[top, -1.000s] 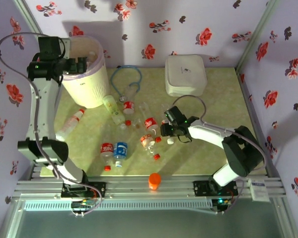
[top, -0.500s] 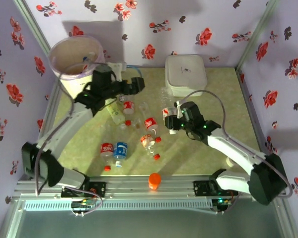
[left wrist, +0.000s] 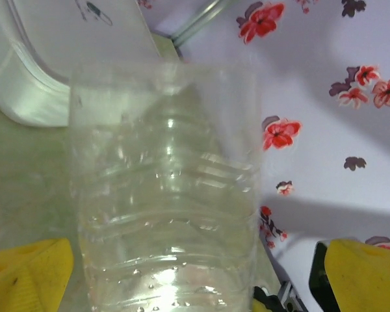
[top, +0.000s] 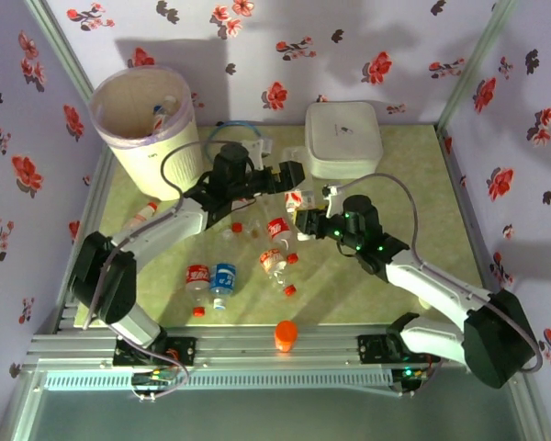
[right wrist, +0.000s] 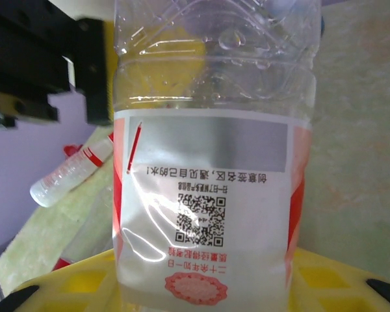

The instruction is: Put the plastic bottles in the bin

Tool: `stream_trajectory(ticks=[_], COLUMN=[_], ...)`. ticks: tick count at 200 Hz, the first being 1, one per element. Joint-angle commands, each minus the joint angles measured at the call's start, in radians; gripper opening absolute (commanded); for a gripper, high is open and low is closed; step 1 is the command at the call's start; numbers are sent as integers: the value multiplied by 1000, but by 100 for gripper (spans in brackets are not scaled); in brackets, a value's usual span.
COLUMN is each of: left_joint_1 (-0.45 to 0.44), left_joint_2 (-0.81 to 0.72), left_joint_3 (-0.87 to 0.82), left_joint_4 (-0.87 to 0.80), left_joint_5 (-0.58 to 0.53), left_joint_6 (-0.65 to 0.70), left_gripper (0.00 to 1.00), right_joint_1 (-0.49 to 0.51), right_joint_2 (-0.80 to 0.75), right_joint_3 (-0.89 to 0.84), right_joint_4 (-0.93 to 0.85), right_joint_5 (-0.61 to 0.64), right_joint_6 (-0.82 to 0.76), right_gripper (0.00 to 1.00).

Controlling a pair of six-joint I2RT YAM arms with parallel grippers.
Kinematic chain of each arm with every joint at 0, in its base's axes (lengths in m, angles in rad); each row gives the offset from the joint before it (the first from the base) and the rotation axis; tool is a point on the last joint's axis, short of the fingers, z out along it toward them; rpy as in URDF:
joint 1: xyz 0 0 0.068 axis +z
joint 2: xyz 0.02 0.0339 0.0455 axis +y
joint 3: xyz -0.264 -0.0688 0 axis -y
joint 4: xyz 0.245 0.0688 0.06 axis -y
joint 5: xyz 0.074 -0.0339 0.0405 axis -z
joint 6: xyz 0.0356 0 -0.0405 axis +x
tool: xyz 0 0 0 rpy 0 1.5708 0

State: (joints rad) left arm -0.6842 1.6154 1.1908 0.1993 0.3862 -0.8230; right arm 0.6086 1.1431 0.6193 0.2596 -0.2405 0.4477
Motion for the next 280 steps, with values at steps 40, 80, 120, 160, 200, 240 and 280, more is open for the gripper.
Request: stream_trajectory(ticks=[40,80,120,160,200,240,280], left_joint_1=[-29,-29,-15,54,171,388,609], left_joint_2=[97,124,128,75,-4,-65,-30], left_joint_3=[3,33,26,101,284,501,657], left_joint_4=[63,34,37,-95,-329,-557,-665], left_joint_5=[37,45,45,43,-6,-96,-188], left_joint_6=[-43,-24,-20,90,246,406,514], left_gripper=[74,57,55,52,48,38,0], right_joint_1=[6,6,0,-96,-161,-161,-160], right_joint_2=[51,82,69,-91,-193,-177,-146], right_joint_3=[-18,-9,51,40,-17,-37,-16], right_joint_4=[151,166,-21,-213,-269,-260,-308], right_joint_5=[28,30,44,98,133,131,160], right_joint_6=[36,40,-26,-92,-53,-23,-41], right_gripper=[36,39,91,99,99,99,99])
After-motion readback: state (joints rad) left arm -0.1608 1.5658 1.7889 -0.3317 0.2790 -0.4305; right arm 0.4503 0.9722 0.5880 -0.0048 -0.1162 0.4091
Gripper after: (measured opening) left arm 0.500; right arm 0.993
